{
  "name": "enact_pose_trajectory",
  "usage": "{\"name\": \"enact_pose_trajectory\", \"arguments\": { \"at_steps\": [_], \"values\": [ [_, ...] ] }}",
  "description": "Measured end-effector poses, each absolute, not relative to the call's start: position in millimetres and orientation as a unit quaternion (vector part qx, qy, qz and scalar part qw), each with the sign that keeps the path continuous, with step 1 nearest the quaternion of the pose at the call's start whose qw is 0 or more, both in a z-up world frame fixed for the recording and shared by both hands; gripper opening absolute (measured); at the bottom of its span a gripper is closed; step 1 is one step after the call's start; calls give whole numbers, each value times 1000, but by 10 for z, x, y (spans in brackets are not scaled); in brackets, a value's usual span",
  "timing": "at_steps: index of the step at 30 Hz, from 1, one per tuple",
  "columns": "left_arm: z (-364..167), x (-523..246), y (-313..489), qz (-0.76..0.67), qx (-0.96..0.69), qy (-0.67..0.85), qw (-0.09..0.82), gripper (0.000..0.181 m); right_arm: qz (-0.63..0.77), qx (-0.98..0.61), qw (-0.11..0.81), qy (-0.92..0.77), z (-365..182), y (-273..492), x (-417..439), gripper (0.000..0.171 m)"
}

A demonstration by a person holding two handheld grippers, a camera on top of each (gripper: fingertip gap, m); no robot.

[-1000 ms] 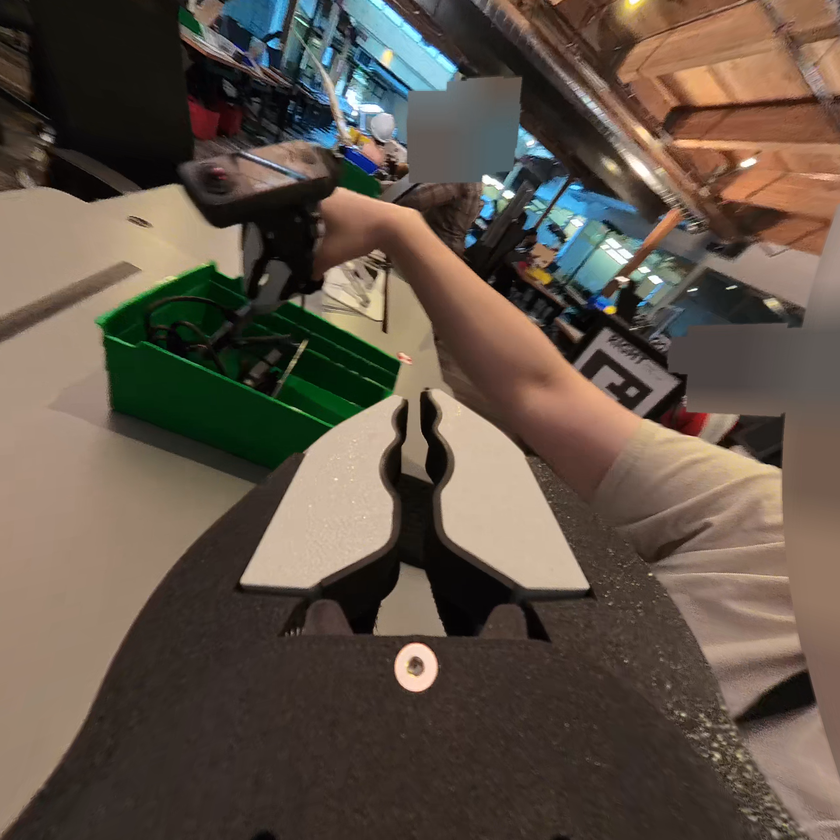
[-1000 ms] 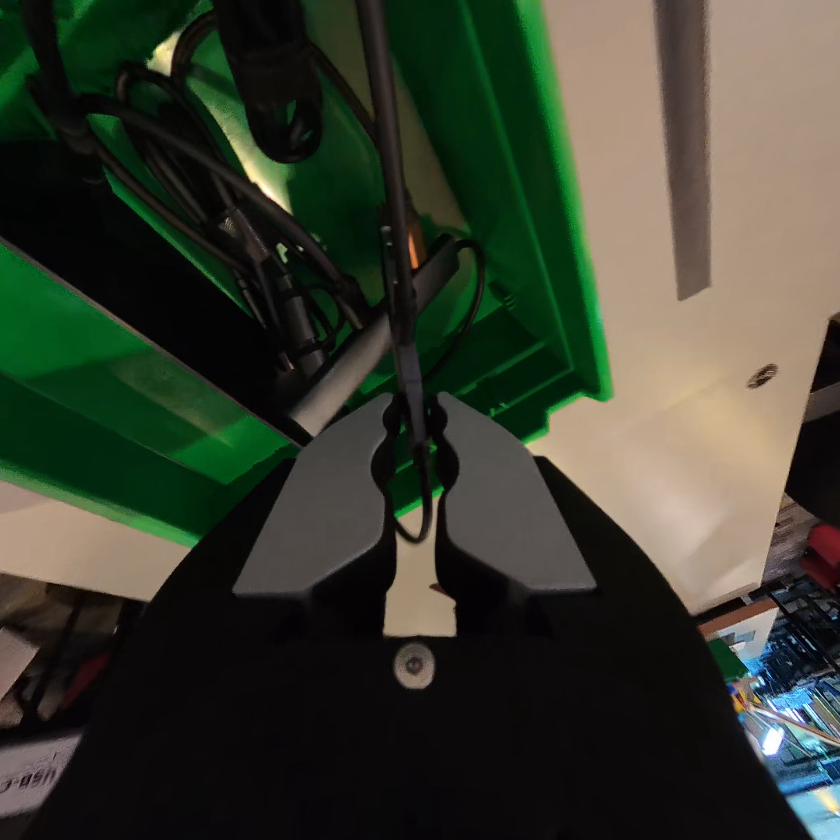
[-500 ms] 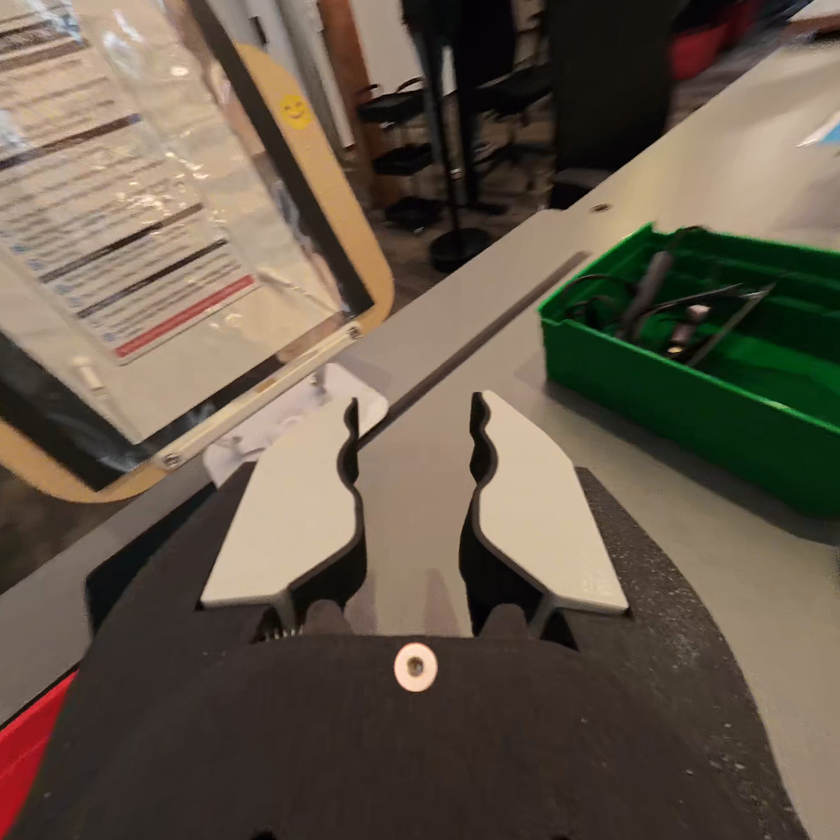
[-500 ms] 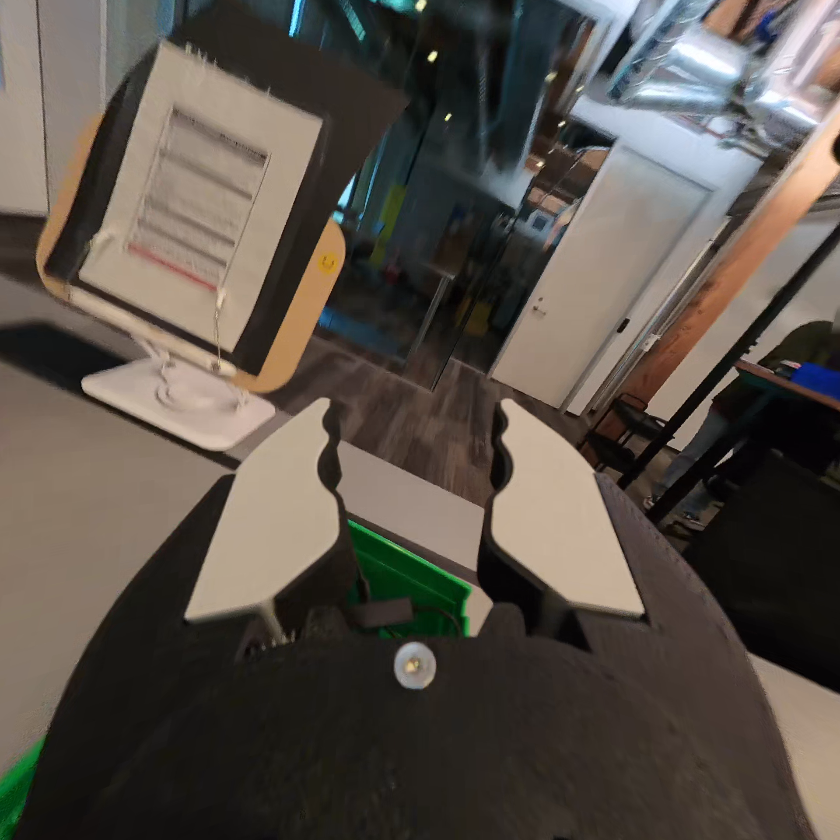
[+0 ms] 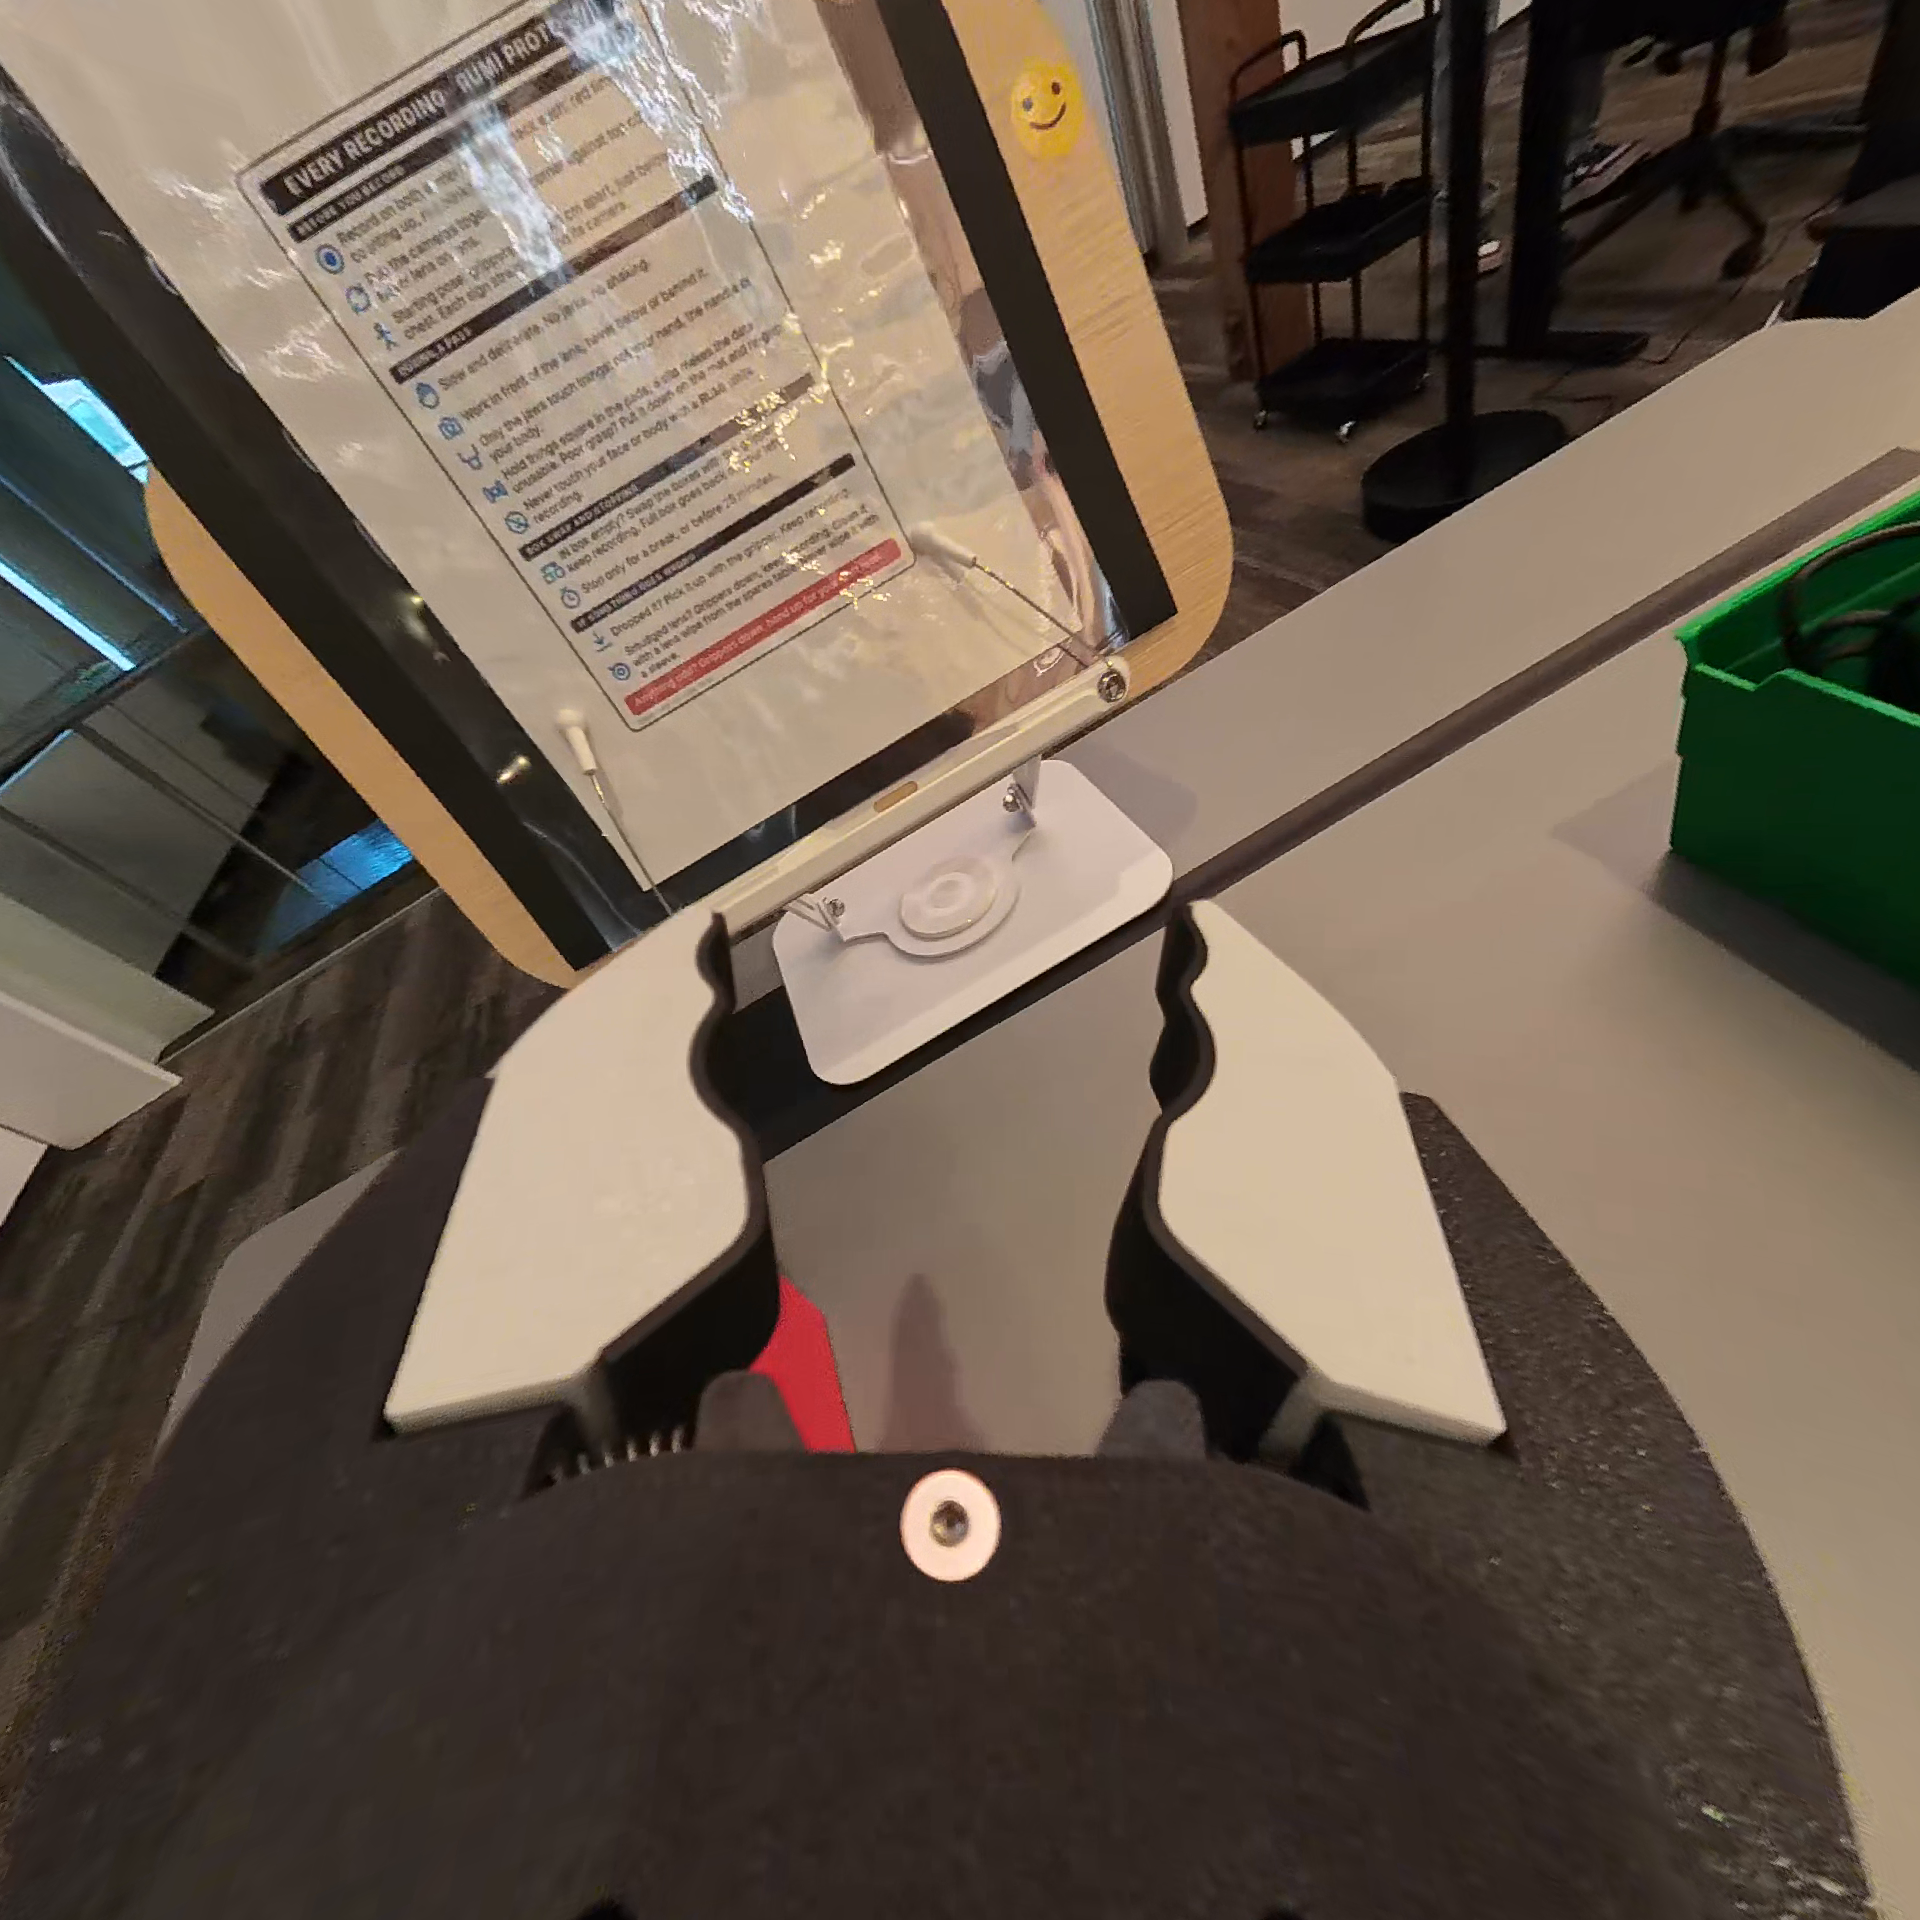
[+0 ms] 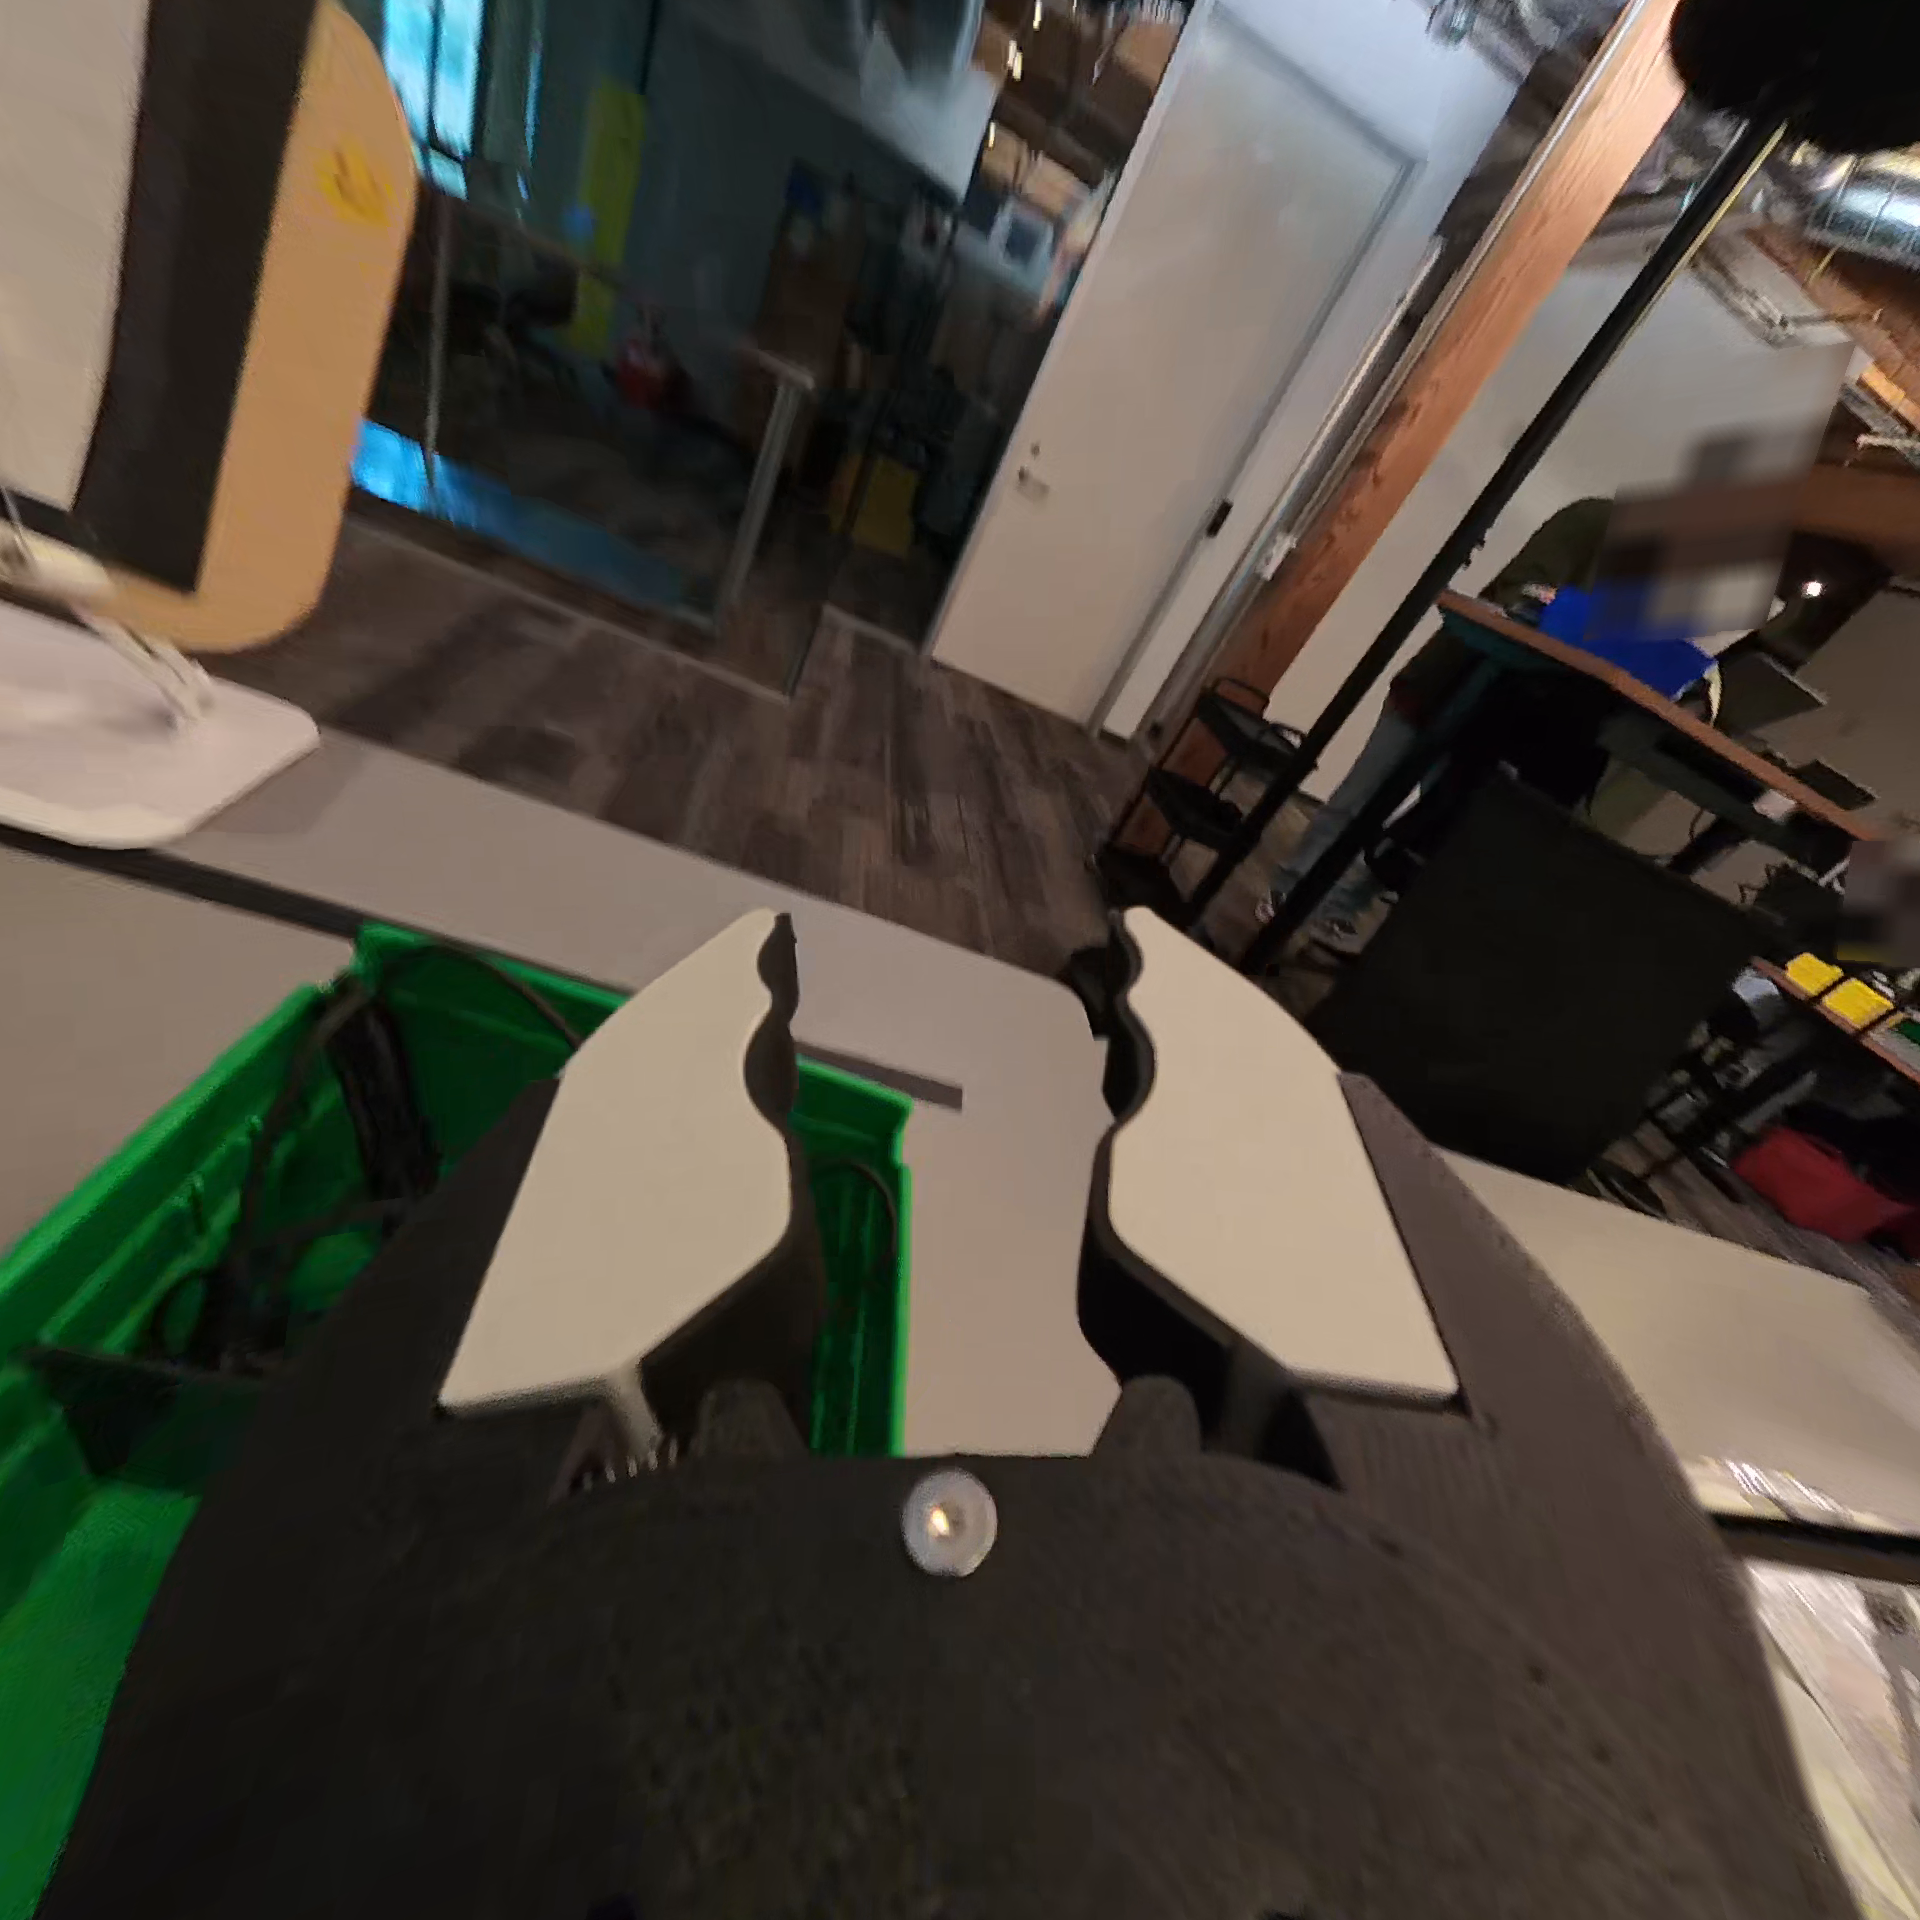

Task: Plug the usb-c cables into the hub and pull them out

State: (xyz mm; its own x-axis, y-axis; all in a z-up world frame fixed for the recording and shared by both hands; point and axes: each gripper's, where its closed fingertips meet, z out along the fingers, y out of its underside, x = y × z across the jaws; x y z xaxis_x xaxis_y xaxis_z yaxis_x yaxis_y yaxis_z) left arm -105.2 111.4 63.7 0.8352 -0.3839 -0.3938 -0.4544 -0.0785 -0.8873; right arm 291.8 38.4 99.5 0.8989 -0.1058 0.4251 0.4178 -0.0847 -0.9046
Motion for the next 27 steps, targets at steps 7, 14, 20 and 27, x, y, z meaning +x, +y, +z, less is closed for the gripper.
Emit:
{"name": "enact_pose_trajectory", "arguments": {
  "at_steps": [7,14,20,27],
  "values": [
    [698,-1209,1118,23,-742,271,613,78,-313,-743,588,-67,889,242,3335,67],
    [618,-2287,956,-96,-848,171,493,73,-134,-857,495,-37,273,115,3317,59],
    [399,-3779,610,-34,-897,-7,441,74,-10,-937,350,15,-451,-188,3392,60],
    [-136,-4496,184,-35,-937,-84,336,71,87,-967,236,49,-1009,-271,3293,49]
  ]
}}
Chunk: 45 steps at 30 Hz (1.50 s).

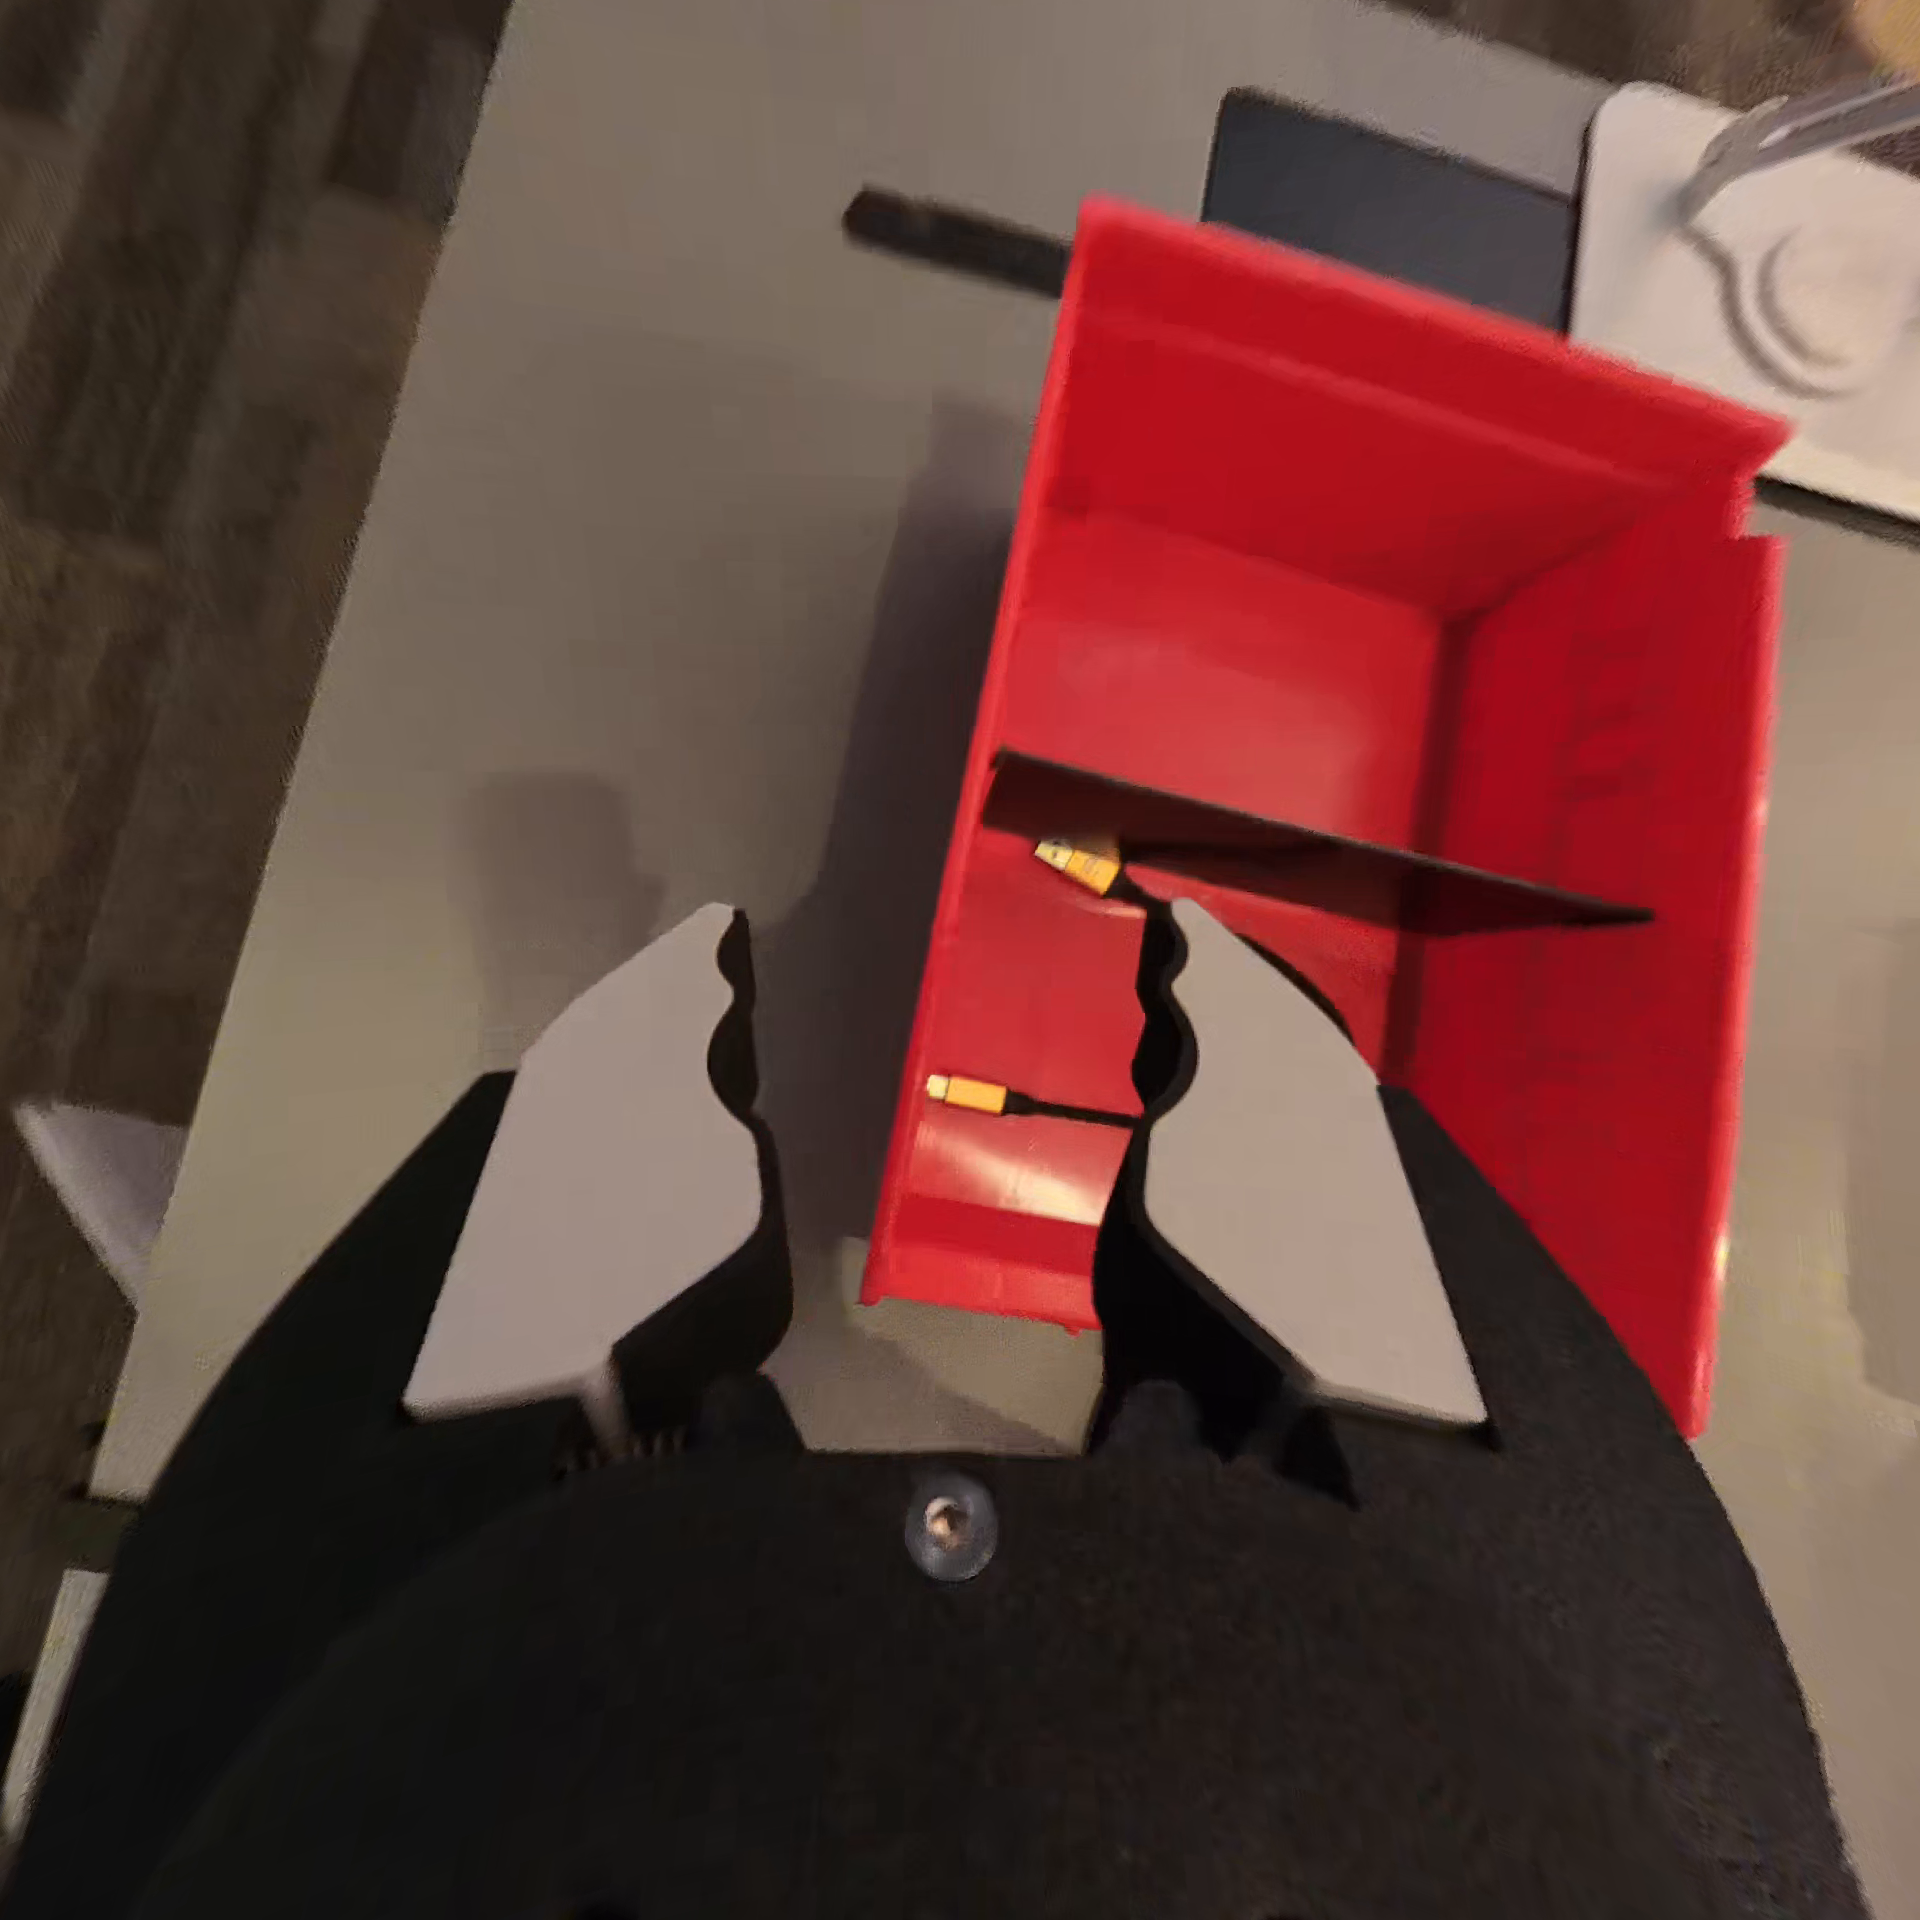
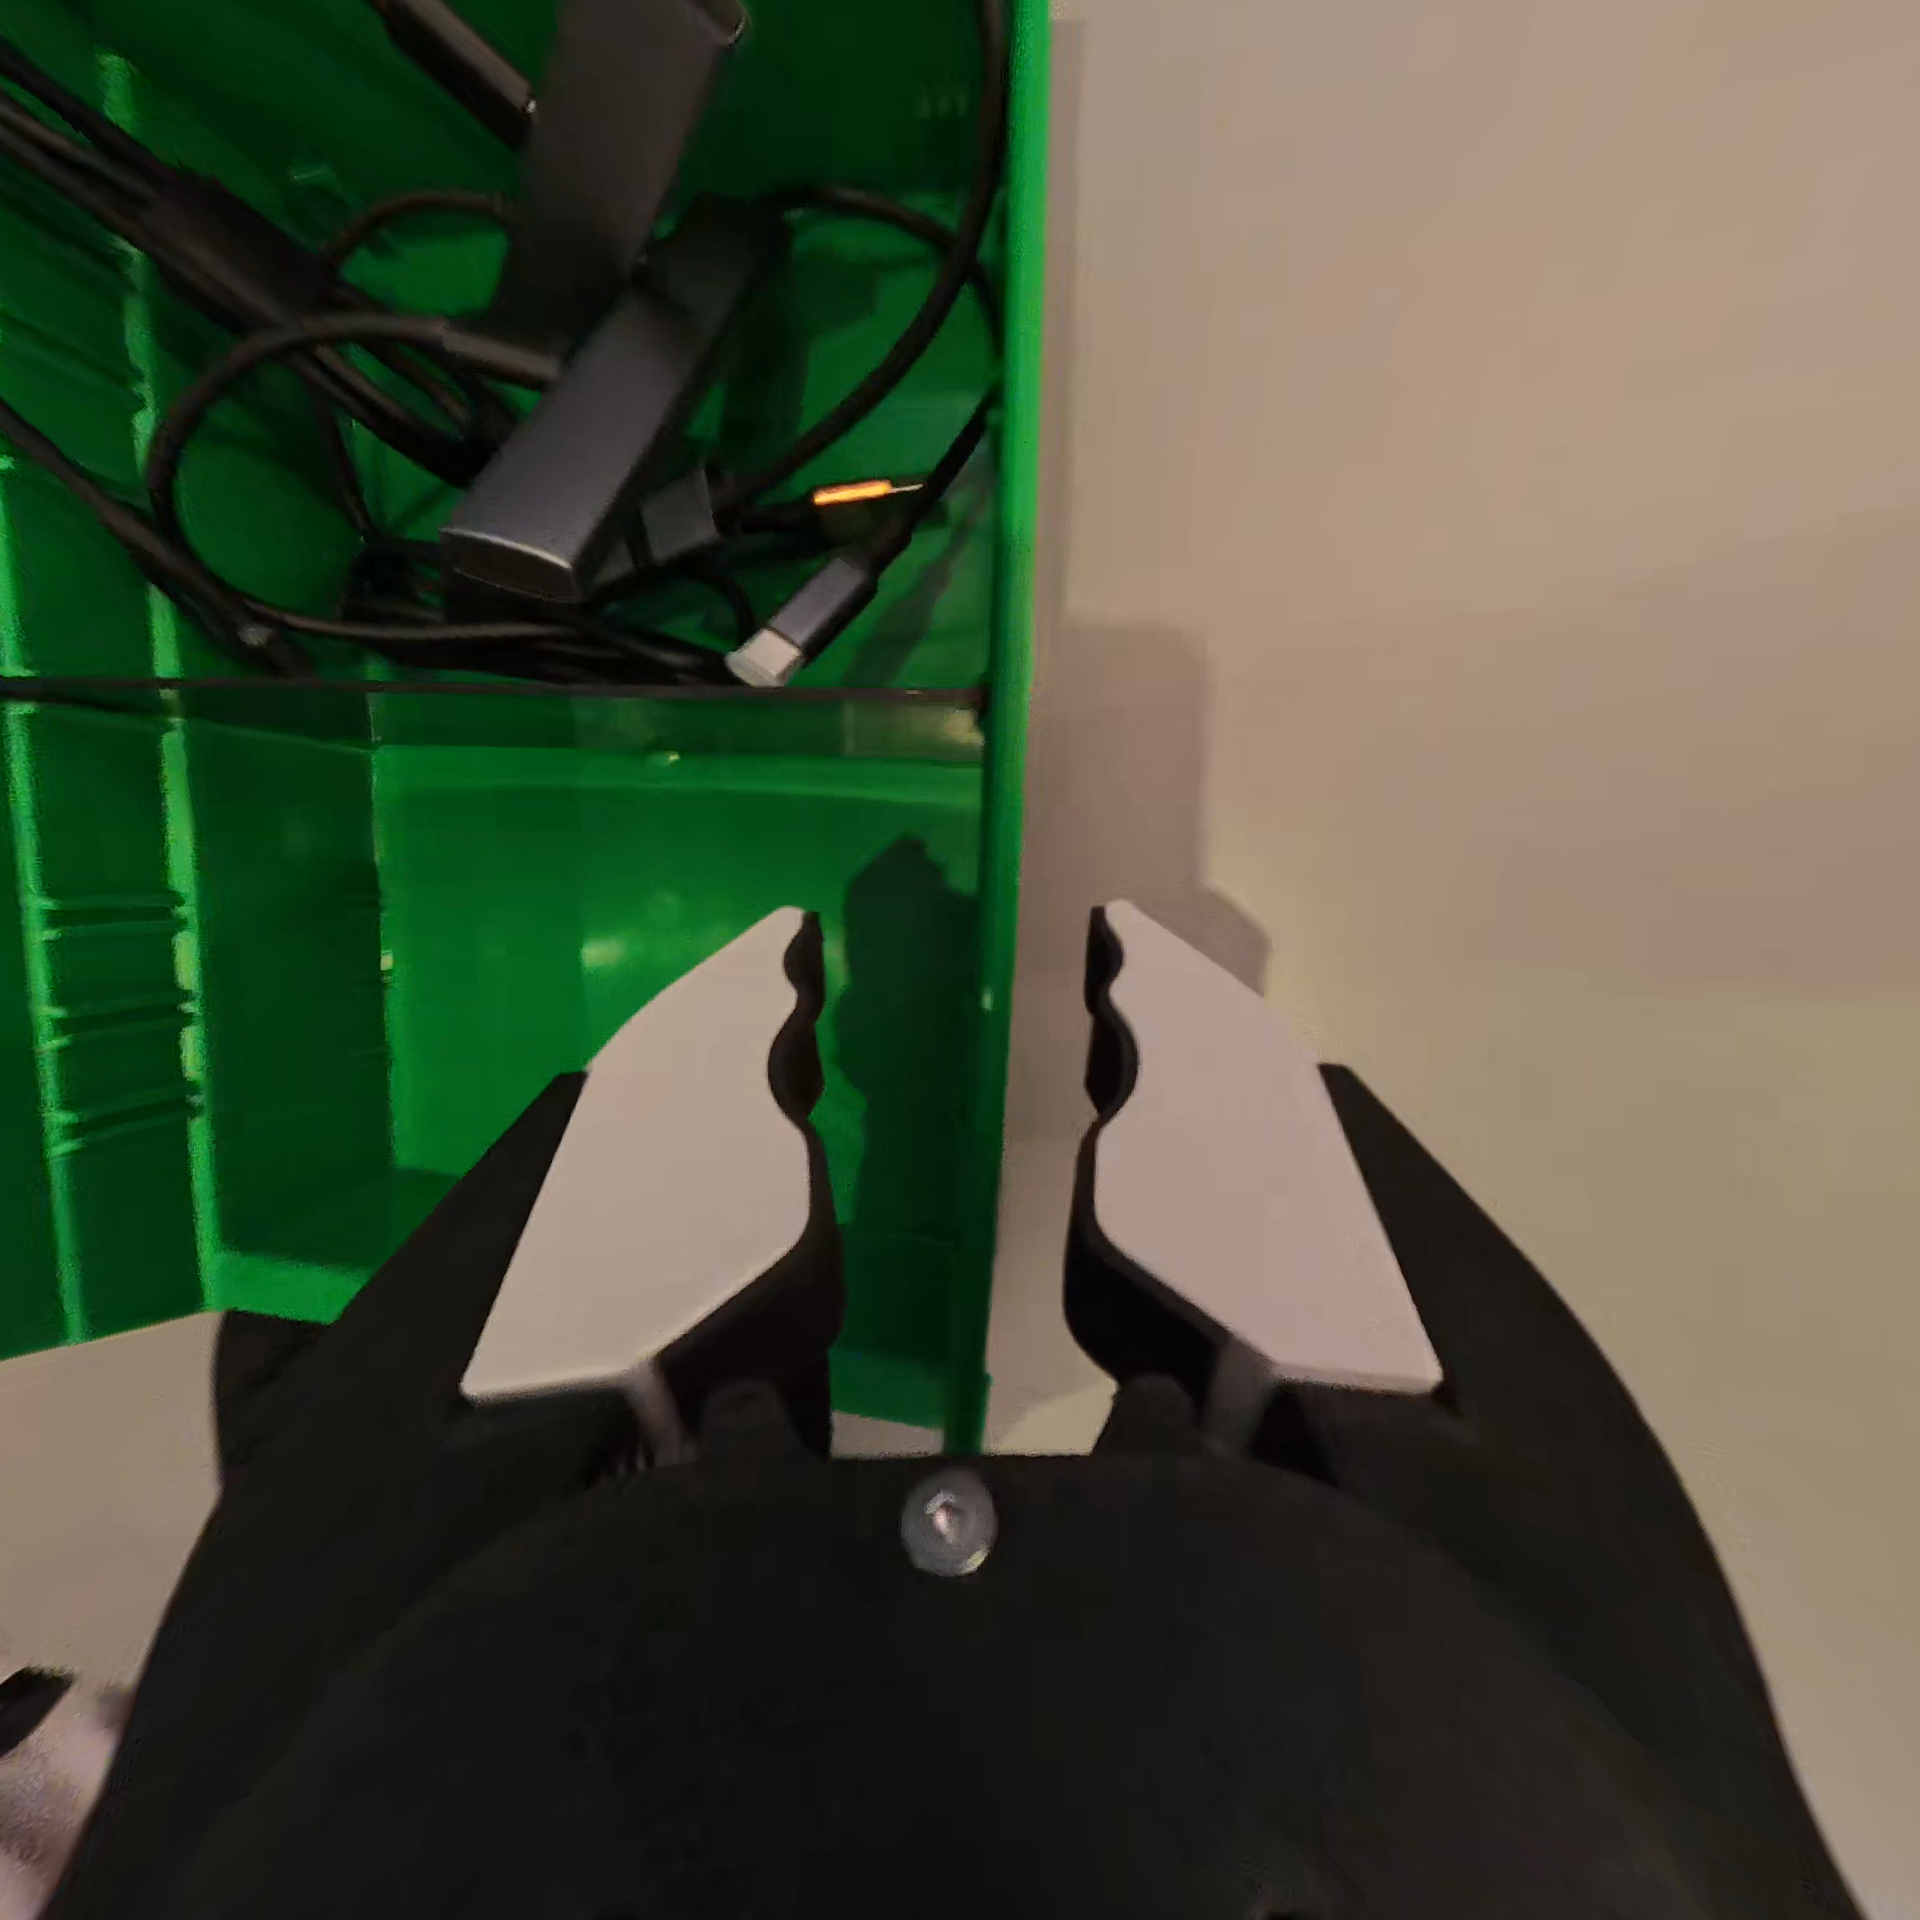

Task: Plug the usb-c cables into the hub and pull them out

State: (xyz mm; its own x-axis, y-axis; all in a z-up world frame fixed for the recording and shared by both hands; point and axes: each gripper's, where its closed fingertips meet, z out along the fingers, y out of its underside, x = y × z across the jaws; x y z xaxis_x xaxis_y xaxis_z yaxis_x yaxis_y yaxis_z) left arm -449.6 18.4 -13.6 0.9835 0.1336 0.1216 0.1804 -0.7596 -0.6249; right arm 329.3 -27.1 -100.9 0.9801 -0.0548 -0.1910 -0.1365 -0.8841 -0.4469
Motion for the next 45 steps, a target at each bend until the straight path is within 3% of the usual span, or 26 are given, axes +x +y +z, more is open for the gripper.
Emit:
{"name": "enact_pose_trajectory", "arguments": {
  "at_steps": [8,10,12,14,17,31,37,45],
  "values": [
    [-682,-4526,213,-94,-962,-93,238,62,125,-968,204,75,-1126,-263,3286,10],
    [-810,-4495,240,-95,-969,-84,212,58,129,-970,197,66,-1127,-272,3243,10],
    [-957,-4429,246,-108,-975,-74,178,48,111,-975,185,46,-1129,-278,3213,9],
    [-1095,-4329,193,-128,-981,-60,133,22,91,-981,168,19,-1131,-280,3152,9],
    [-1222,-4286,85,-110,-990,-38,77,8,80,-986,144,-27,-1131,-256,2982,10],
    [-1228,-3475,77,-72,-989,127,-14,11,62,-987,89,-117,-1121,146,2060,8],
    [-1234,-3202,87,-64,-986,153,-35,7,43,-981,77,-170,-1123,217,1708,17],
    [-1205,-2911,-44,-76,-973,209,-63,30,42,-976,61,-203,-1098,162,1481,32]
  ]
}}
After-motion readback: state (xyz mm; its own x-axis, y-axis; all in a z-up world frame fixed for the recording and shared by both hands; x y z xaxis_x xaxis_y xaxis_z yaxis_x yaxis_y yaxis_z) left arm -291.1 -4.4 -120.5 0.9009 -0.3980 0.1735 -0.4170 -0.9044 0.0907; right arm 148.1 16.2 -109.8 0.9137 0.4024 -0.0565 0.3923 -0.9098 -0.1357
